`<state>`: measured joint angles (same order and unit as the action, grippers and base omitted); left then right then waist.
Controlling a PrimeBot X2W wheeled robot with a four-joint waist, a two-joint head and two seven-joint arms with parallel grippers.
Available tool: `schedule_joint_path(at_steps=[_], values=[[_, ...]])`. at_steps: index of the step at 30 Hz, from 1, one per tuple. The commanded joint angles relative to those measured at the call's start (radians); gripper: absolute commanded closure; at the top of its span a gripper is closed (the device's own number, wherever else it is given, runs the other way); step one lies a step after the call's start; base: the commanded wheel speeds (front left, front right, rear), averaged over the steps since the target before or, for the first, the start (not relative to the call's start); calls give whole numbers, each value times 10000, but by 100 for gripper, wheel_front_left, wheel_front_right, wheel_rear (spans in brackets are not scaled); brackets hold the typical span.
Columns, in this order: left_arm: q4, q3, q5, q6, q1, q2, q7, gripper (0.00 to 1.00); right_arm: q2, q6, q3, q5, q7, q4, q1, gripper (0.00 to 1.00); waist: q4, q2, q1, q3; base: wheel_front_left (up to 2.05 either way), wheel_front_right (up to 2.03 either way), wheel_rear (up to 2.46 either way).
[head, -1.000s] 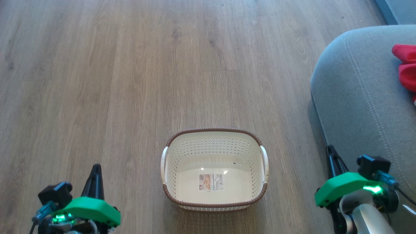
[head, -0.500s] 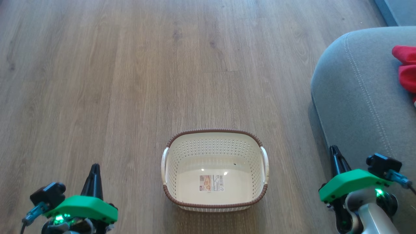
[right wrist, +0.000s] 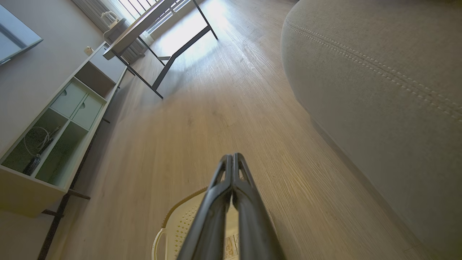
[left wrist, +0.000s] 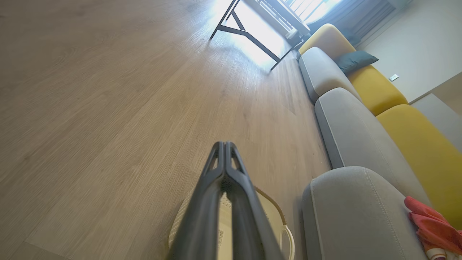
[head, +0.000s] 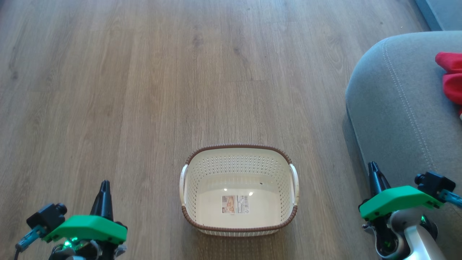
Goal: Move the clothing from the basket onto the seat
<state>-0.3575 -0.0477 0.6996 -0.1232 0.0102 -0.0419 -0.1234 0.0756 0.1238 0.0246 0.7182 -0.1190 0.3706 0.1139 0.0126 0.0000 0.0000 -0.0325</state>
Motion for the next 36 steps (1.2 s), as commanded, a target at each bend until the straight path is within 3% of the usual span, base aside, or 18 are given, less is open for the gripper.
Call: schedule_joint_path(at_steps=[1,36], values=[[392,-222,343,-27,557,-52,74,100,40,26,-60,354,76,-398,236,100,-3,0,0,7,0,0,0],[709,-415,4156,-48,741,-66,1074,100,-88,45,-642,4078,1059,-773,108,100,-57,0,0,132,0,0,0]])
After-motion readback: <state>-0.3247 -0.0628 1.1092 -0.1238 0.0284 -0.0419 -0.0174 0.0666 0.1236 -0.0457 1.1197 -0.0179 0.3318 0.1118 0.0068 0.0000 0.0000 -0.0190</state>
